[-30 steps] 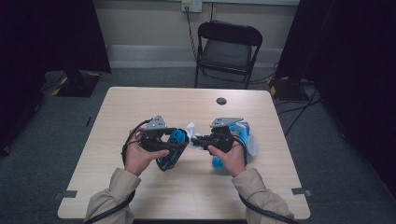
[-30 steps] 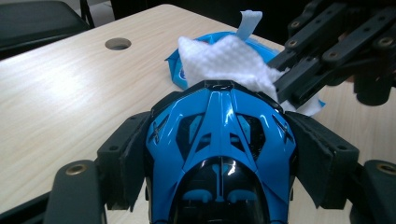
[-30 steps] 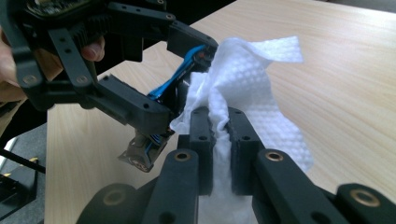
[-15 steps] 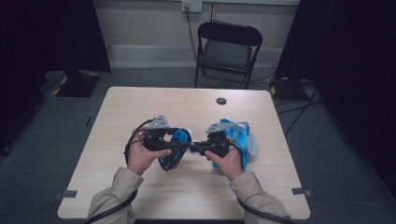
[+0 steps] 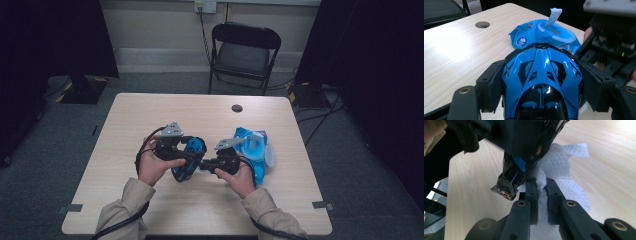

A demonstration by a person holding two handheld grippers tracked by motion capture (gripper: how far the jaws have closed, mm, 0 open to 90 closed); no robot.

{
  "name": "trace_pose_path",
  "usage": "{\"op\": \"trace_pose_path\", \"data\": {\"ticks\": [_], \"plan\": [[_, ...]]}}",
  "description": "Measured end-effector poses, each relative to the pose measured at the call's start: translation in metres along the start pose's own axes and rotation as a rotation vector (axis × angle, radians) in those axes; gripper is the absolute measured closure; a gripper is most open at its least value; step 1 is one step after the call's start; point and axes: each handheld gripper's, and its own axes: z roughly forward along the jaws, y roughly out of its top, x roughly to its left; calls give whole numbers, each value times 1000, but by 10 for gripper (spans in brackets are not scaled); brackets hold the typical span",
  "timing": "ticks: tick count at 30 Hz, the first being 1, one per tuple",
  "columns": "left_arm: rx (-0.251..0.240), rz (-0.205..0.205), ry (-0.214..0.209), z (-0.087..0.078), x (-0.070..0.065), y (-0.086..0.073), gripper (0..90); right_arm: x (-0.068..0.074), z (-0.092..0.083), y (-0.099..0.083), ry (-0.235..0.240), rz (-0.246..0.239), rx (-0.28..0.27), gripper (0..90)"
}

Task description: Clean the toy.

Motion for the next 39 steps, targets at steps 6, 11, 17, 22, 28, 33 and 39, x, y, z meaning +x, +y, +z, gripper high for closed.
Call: {"op": "trace_pose_path", "data": {"ticks": [6,11,17,22,28,33,39], "plan": [[-1,-10,-2,-1,1,-1,262,1,9,-8,23,19,4,828],[-4,-9,4,-2,1,0,262,2,13,-10,26,14,8,828],[-12,-21,-3,-2,1,-2,262,2,16,-11,19,10,23,826],[-8,-9,-1,-2,0,-1,262,1,16,-11,4,2,36,825],[-9,-11,6,-7,1,-3,262,-8,1,-7,-40,-5,28,825],[-2,-12,7,-8,1,-6,262,-17,-16,3,-73,5,-12,825],[6,-7,6,-8,1,-9,262,-25,-36,15,-107,14,-63,825]]}}
